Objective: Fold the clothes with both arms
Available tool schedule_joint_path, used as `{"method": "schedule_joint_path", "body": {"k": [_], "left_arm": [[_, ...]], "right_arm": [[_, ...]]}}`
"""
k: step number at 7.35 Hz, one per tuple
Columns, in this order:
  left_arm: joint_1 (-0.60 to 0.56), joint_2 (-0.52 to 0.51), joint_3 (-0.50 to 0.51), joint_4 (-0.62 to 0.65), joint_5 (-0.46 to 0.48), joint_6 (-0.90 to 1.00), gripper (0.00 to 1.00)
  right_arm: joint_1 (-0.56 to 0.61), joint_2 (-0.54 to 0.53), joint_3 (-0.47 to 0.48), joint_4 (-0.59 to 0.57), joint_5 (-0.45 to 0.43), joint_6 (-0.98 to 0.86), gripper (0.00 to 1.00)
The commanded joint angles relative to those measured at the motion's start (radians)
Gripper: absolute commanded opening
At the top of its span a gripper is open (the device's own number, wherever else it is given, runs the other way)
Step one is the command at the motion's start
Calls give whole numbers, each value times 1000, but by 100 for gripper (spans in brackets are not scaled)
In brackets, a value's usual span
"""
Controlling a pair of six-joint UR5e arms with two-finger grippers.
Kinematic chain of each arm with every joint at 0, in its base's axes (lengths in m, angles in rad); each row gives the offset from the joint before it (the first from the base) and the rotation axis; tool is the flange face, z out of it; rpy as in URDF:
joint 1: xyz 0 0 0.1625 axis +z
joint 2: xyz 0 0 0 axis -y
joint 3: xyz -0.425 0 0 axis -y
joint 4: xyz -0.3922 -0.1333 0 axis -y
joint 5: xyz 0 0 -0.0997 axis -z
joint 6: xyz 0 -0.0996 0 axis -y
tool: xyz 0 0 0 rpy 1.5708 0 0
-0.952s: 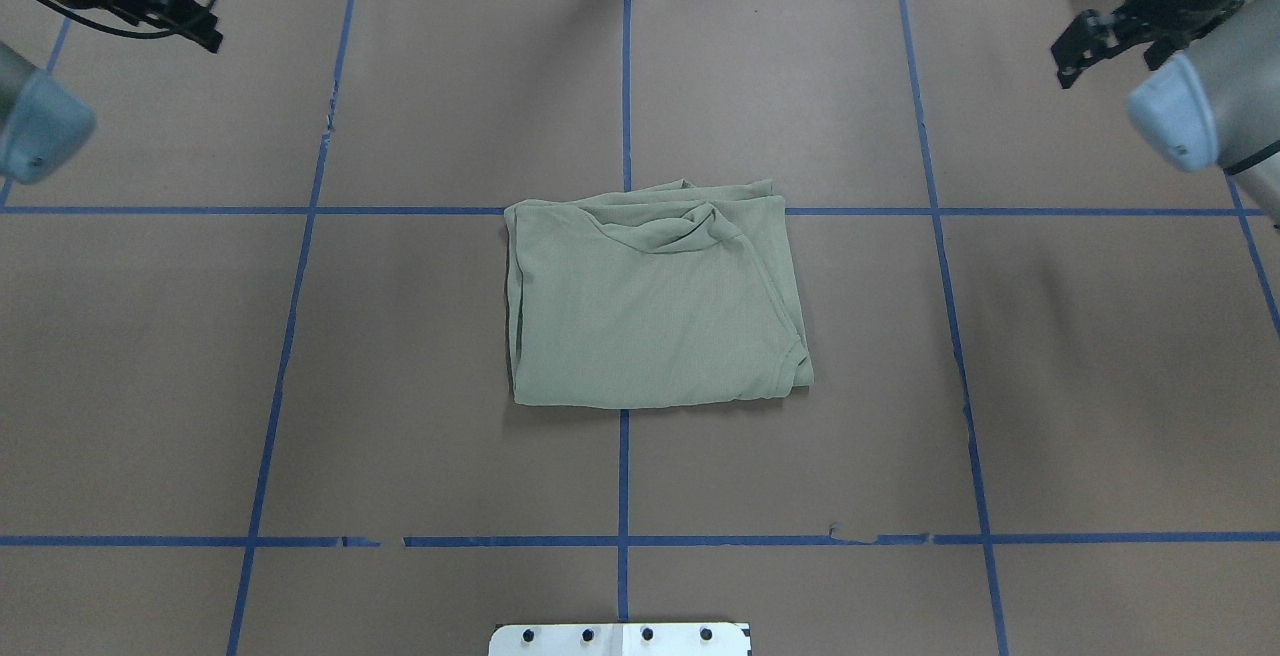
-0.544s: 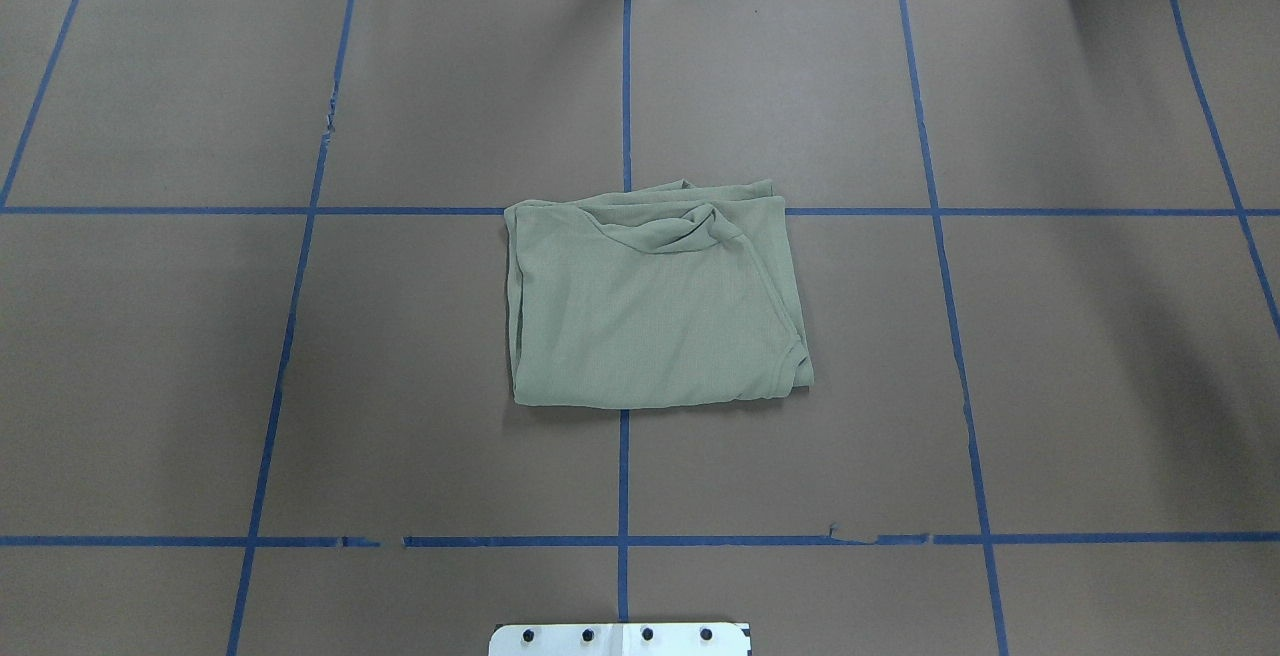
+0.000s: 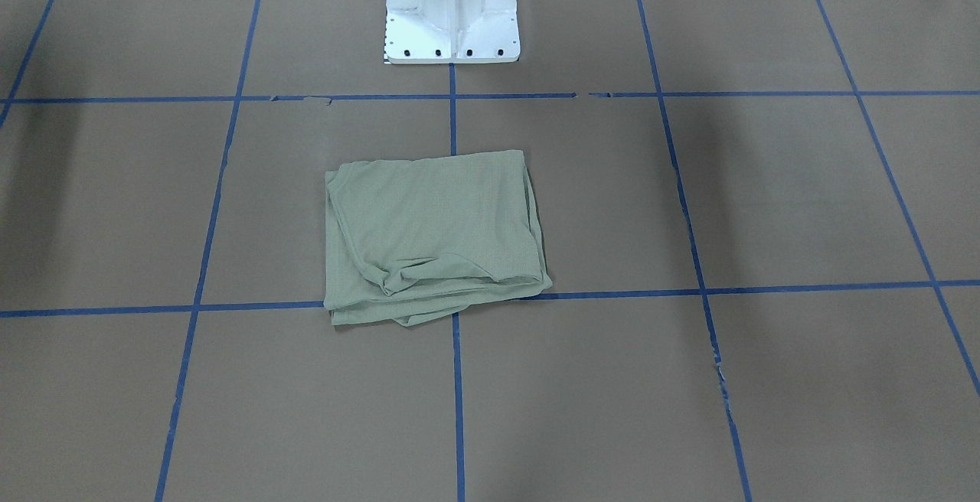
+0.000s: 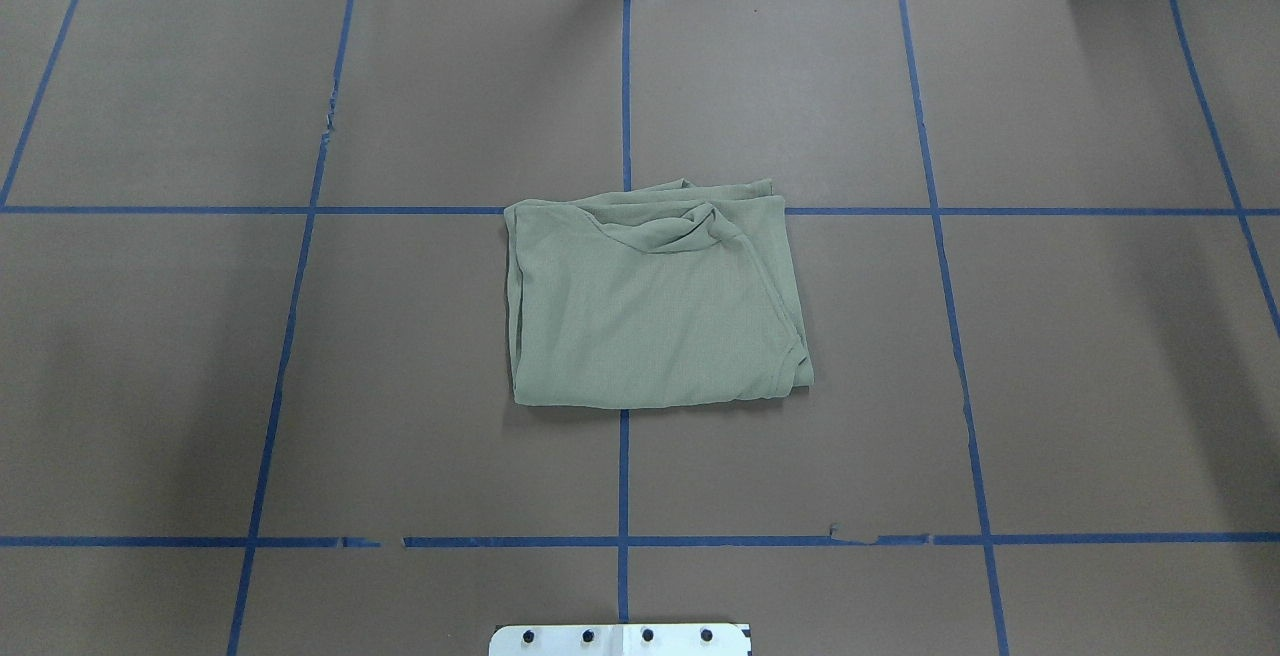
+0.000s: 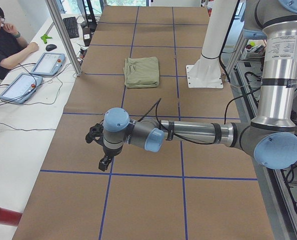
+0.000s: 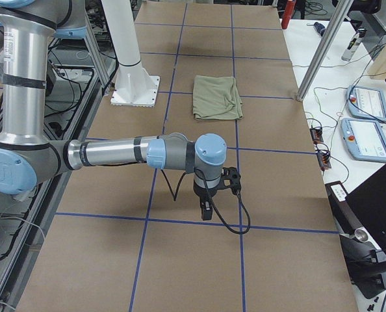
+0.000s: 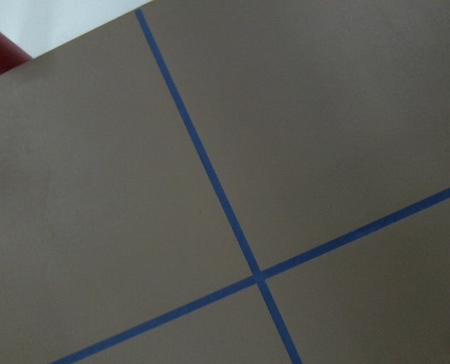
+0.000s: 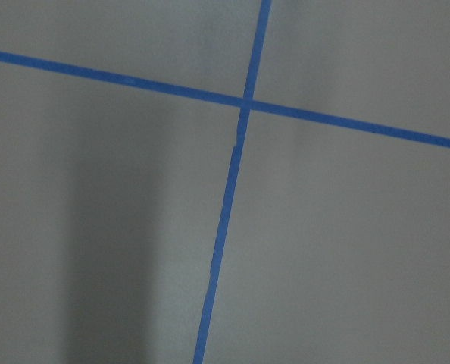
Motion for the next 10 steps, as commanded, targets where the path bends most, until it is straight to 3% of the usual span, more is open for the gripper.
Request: {"method": "schedule_joint_path", "body": {"k": [1, 2, 10], "left_arm": [[-2, 0, -30, 243, -10, 7, 100], [-3, 17, -86, 287, -11, 7, 100], [1, 0, -93, 273, -8, 2, 100]], "right_arm": [[2, -14, 10, 0, 1, 2, 100], [2, -12, 10, 0, 2, 2, 100], [2, -9, 10, 30, 2, 3, 100]]}}
